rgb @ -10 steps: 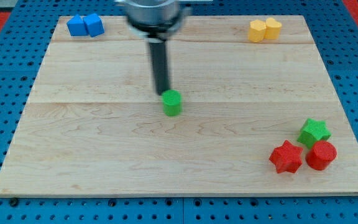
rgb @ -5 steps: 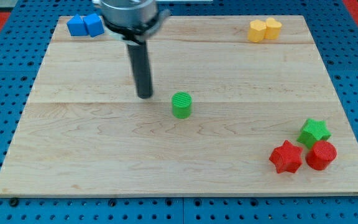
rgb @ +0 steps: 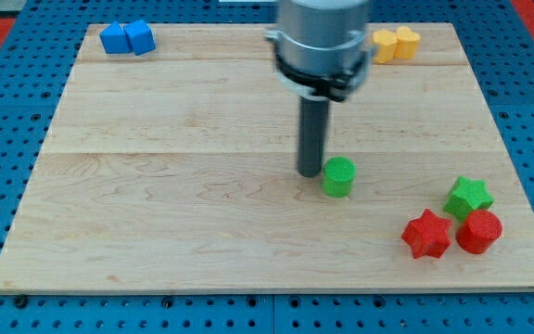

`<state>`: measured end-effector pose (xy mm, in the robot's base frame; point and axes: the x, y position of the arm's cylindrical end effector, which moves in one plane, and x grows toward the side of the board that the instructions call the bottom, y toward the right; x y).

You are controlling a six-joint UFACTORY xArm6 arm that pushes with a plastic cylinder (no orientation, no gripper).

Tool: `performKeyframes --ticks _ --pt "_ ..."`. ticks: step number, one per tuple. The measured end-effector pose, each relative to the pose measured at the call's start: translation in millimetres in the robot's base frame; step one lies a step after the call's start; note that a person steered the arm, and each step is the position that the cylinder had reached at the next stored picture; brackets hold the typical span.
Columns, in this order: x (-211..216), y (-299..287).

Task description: Push the green circle to the green and red star

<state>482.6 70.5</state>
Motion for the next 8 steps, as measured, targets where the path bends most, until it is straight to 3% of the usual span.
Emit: performKeyframes --ticks 1,4,7,8 --pt "20 57" --pt "5 52" --pt "35 76" --pt "13 72"
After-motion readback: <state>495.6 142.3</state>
